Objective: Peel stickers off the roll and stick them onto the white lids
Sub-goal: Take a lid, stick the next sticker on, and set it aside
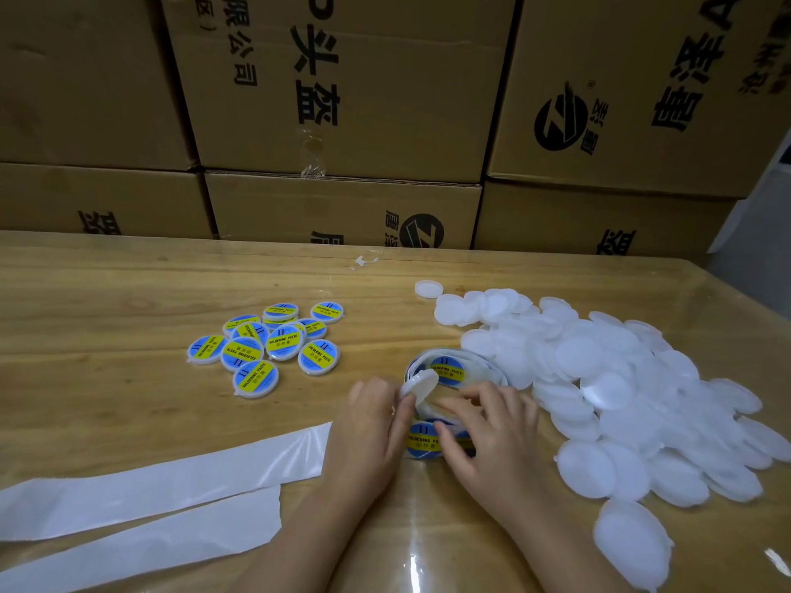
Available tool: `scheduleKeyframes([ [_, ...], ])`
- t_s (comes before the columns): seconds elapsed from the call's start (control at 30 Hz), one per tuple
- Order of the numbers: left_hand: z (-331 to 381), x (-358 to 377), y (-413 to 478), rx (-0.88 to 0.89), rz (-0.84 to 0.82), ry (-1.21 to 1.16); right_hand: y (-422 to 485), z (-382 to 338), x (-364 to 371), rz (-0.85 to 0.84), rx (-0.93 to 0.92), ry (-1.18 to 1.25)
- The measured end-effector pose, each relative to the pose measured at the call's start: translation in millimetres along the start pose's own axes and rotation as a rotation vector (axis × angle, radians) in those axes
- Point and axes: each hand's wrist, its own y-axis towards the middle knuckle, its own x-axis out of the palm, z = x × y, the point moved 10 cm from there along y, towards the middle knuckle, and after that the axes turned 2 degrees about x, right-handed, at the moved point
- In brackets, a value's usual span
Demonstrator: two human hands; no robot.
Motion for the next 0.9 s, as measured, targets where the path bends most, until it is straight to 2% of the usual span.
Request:
scheduleKeyframes([
  [0.13, -14.9, -1.2, -5.1, -0.148, 0.042, -0.327, -0.9, -4.7, 4.3, -0.079, -0.038, 0.119],
  [0.2, -24.1, -1.8, -7.1, -0.223, 0.057, -0.415, -1.1, -7.5, 5.3, -0.101, -0.056, 0.144],
  [0.27, -25.1, -4.6, -6.4, -0.215, 0.059, -0.356, -0.9, -10.5, 5.4, -0.11, -0.068, 0.155],
  [0.4, -4.2, -9.6, -0.4, -0.04, 0.068, 0.078, -0.4, -14.3, 0.9, -0.112, -0.063, 0.157],
  [0.5, 1.4, -12.1, 1.9, -0.008, 0.073, 0.192, -0.7, -18.3, -3.4, -0.11, -0.08, 0.195],
  [0.57, 1.7, -10.9, -0.2, 0.004, 0.066, 0.15, -0.1, -18.1, -6.4, -0.095, -0.074, 0.23],
  [0.7, -14.4, -1.9, -6.7, -0.158, 0.013, -0.112, -1.2, -17.9, -3.9, -0.105, -0.08, 0.271],
  [0.9, -15.7, 11.3, -8.4, -0.13, -0.06, -0.198, -2.9, -20.2, 2.6, -0.115, -0.109, 0.275],
])
